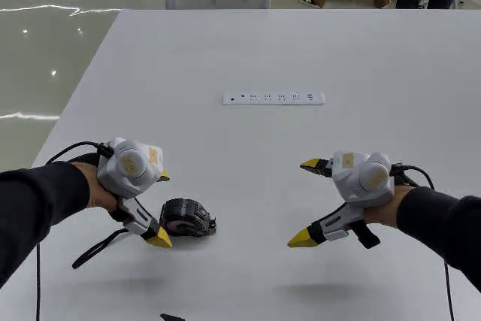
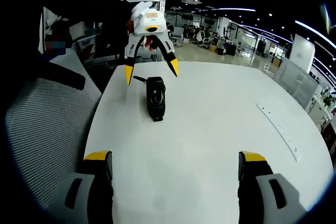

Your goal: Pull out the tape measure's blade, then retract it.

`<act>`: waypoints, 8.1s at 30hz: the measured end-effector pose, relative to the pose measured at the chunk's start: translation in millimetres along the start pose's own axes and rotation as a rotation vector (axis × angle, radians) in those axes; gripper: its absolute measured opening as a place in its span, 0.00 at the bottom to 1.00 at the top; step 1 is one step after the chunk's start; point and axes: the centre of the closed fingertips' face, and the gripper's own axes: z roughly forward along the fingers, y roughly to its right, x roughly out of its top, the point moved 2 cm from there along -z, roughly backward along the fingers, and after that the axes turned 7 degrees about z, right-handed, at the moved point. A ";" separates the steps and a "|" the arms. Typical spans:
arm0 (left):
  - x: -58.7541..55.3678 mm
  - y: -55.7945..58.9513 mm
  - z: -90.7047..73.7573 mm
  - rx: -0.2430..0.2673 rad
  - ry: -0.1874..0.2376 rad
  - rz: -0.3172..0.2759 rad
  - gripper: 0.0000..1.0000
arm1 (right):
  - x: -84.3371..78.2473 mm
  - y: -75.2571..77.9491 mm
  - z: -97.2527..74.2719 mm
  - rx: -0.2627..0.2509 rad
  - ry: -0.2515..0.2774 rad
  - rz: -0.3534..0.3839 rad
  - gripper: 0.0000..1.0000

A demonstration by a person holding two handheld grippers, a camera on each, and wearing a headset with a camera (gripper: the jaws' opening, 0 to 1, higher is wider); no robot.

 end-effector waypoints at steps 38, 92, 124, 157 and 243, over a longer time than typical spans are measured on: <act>-10.0 -0.9 41.4 -0.074 -0.101 0.094 0.34 | 27.5 -41.3 132.0 0.139 -0.104 0.008 0.53; -10.3 -2.8 42.1 -0.077 -0.080 0.054 0.34 | 7.3 -41.2 147.0 0.185 -0.183 -0.032 0.13; -12.0 -3.0 40.0 -0.062 -0.080 0.027 0.34 | -0.2 -35.0 133.7 0.166 -0.179 -0.033 0.11; -11.0 -2.3 40.7 -0.051 -0.073 0.020 0.34 | -23.5 -23.2 105.2 0.136 -0.222 -0.009 0.12; -9.9 1.1 41.1 -0.039 -0.084 0.020 0.34 | -91.6 8.1 18.9 0.066 -0.278 0.051 0.12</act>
